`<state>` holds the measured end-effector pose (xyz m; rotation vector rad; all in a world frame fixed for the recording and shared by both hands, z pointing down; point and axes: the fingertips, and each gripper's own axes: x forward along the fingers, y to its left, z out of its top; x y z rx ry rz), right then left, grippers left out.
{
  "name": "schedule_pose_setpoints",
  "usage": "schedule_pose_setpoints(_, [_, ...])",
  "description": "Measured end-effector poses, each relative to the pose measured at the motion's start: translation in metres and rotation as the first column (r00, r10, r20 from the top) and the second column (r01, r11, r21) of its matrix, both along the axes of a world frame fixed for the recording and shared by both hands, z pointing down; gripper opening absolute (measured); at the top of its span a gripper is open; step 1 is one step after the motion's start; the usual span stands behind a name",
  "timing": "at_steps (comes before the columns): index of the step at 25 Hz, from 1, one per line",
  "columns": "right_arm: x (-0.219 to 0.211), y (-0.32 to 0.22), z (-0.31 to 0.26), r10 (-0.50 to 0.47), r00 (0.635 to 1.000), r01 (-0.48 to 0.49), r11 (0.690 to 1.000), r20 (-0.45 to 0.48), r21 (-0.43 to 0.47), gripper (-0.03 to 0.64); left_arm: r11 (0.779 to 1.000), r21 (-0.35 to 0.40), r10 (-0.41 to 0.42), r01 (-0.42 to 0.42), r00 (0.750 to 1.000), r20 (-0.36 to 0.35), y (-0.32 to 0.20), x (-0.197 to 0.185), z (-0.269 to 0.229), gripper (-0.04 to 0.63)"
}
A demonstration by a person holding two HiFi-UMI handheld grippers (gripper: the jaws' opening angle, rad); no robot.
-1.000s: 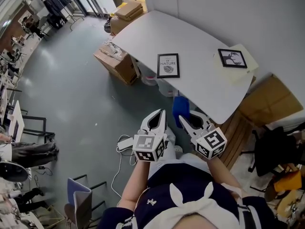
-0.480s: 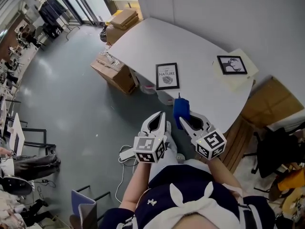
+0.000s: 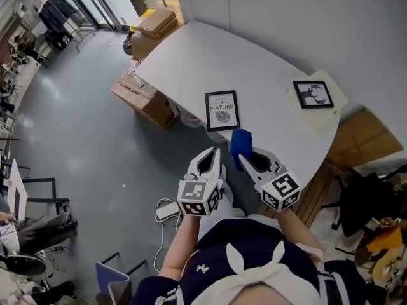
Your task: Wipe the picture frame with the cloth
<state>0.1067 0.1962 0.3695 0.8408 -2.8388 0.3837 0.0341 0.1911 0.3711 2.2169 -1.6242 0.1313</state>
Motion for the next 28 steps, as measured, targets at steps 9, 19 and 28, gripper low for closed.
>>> schedule_pose_setpoints(9, [-0.028,-0.07,-0.001,0.017,1.0,-0.017,1.0,-0.012,-0.006,0.061,1.0,-0.027,0.006,-0.006,1.0,-0.012,-0.068,-0.032,0.008,0.005])
schedule_pose_setpoints(19, [-0.053,-0.134,0.005,0.054,0.998,-0.055,0.998,-0.021,-0.037,0.061,0.997,-0.065,0.032,-0.032,0.999,-0.013,-0.129,-0.06,0.018,0.005])
schedule_pose_setpoints(28, [-0.075,-0.182,0.016,0.071,0.997,-0.073,0.995,-0.034,-0.067,0.061,0.994,-0.096,0.048,-0.049,0.999,-0.007,-0.179,-0.083,0.031,0.005])
